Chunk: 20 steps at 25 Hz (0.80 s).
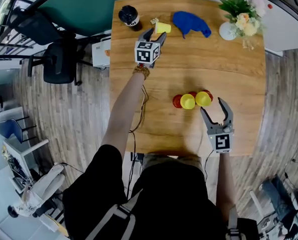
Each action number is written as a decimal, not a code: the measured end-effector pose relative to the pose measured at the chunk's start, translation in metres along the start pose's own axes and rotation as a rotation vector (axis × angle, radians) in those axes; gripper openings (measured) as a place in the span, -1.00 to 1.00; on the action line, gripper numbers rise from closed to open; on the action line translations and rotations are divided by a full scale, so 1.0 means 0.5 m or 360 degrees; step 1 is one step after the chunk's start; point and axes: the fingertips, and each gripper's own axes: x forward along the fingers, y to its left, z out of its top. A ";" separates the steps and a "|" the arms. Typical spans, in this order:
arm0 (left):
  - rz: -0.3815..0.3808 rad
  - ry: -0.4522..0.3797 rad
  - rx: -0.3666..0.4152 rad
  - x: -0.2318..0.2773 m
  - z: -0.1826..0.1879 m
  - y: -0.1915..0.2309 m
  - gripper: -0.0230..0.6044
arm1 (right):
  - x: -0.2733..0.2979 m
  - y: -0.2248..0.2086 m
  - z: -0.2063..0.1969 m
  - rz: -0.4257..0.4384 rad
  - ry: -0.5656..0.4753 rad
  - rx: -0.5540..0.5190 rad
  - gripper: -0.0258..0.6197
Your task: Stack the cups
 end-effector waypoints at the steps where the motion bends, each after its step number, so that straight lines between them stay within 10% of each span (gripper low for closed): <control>1: 0.0014 0.0028 -0.0017 0.011 -0.014 0.008 -0.08 | 0.001 -0.003 0.002 -0.0003 -0.0010 0.0001 0.09; 12: 0.0111 0.0159 -0.0226 0.082 -0.093 0.066 -0.21 | -0.008 -0.025 -0.054 -0.0037 0.0063 0.0079 0.09; 20: 0.0170 0.0188 -0.0255 0.080 -0.103 0.073 -0.74 | -0.009 -0.019 -0.059 -0.0032 0.0085 0.0074 0.07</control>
